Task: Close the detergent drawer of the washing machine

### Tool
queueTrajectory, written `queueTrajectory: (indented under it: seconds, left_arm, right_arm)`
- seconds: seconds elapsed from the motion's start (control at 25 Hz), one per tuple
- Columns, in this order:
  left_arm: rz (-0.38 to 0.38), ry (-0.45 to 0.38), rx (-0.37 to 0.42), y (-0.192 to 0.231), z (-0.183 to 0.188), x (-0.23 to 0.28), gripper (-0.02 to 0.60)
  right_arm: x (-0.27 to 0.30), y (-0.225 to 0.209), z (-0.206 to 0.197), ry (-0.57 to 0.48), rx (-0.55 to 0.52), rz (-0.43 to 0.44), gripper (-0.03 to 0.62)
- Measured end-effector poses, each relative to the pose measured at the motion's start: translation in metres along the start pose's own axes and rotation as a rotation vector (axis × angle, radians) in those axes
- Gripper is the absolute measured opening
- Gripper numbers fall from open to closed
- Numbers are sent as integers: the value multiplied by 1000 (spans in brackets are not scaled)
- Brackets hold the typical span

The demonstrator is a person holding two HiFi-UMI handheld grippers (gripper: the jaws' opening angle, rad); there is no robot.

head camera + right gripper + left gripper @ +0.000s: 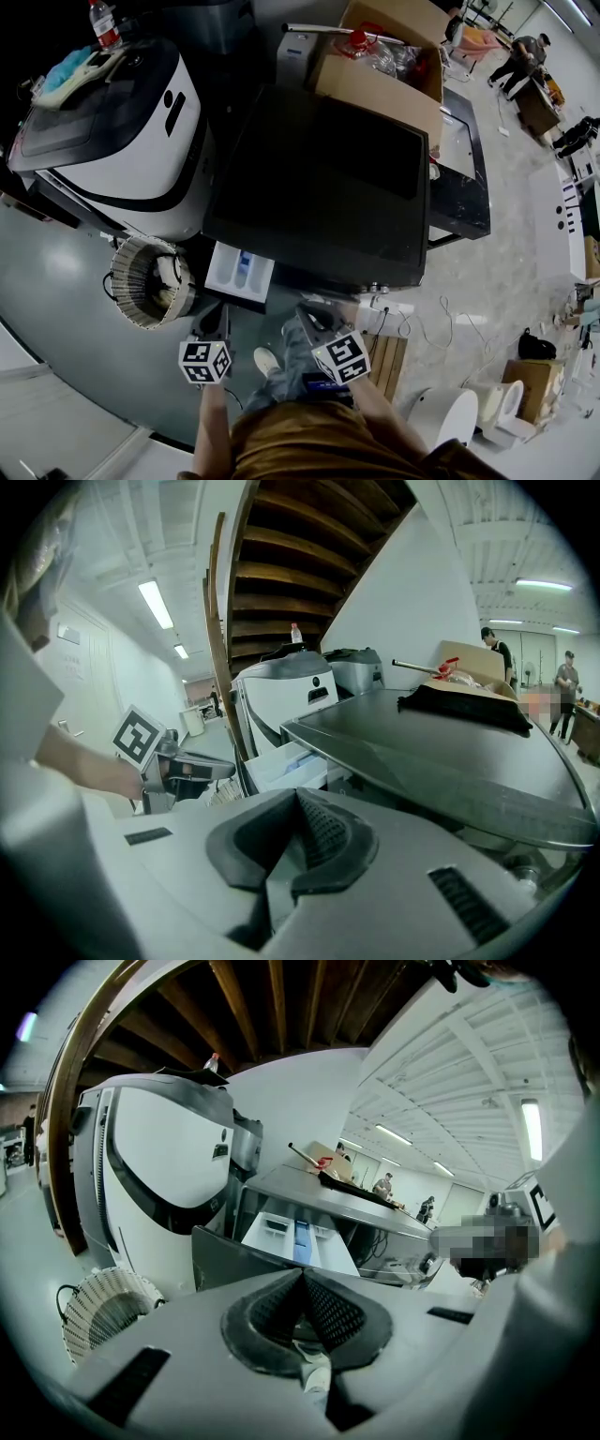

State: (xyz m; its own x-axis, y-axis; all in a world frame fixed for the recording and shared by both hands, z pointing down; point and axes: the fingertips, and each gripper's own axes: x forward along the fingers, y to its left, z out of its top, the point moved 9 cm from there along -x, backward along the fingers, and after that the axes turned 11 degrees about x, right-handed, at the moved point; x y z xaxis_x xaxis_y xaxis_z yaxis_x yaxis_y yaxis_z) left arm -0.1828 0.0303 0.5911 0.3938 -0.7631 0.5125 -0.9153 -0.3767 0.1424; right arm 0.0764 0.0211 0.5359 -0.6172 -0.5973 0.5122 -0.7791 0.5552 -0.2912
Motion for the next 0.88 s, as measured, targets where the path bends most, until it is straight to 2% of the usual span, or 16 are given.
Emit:
queueTrajectory:
  seconds: [0.88]
  left_arm:
    - [5,-24,-51,2,9,18,25]
  right_arm:
    - [-8,-17,2,-28,23,-34,12]
